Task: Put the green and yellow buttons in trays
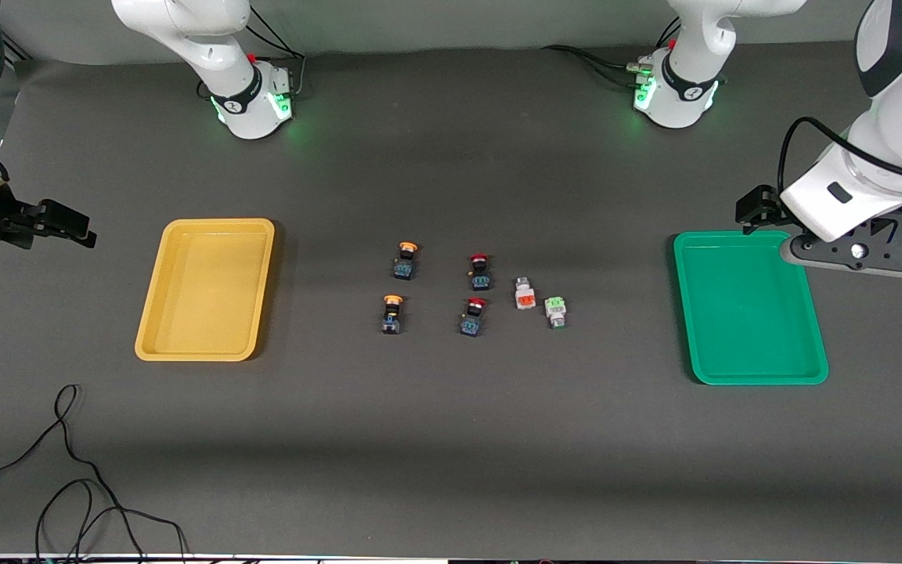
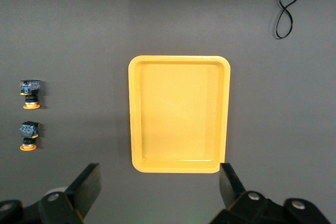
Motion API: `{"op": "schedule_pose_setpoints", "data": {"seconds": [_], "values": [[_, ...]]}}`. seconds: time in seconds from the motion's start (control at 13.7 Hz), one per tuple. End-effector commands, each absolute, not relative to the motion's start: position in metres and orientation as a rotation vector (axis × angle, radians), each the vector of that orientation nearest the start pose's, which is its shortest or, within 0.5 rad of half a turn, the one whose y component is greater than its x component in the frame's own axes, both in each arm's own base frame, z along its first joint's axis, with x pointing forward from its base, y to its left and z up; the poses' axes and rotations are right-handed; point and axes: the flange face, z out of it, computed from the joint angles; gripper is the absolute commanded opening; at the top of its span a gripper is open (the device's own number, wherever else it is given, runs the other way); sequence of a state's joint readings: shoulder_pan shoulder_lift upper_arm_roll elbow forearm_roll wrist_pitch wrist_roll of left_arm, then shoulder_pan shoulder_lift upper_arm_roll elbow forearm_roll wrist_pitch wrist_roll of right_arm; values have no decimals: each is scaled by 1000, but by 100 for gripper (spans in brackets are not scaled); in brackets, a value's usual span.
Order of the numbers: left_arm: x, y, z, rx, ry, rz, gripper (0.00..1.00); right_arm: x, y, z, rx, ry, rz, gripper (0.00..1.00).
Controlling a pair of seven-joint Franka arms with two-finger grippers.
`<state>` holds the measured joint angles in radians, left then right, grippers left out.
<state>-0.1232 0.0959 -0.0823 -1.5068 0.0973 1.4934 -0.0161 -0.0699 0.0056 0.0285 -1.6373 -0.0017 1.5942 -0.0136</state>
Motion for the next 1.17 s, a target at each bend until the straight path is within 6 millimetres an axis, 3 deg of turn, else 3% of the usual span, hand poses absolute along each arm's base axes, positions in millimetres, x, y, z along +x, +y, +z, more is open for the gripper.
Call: {"op": "schedule_pose_setpoints", "data": {"seconds": [0.0, 0.29, 0.51, 0.88, 1.1], "values": [[566, -102, 598, -3012, 300, 160, 100, 555, 2, 589, -3125, -15, 84, 100], [566, -101, 598, -3012, 298, 160, 100, 550, 71, 567, -3072, 52, 108, 100], [566, -101, 598, -3012, 297, 160, 100, 533, 168, 544, -3073, 152, 67, 100], [566, -99, 598, -3012, 297, 165, 100, 474, 313, 506, -3058, 346, 13, 100], [565, -100, 596, -3020, 293, 183, 100, 430, 385, 483, -3150, 295, -70, 100]]}}
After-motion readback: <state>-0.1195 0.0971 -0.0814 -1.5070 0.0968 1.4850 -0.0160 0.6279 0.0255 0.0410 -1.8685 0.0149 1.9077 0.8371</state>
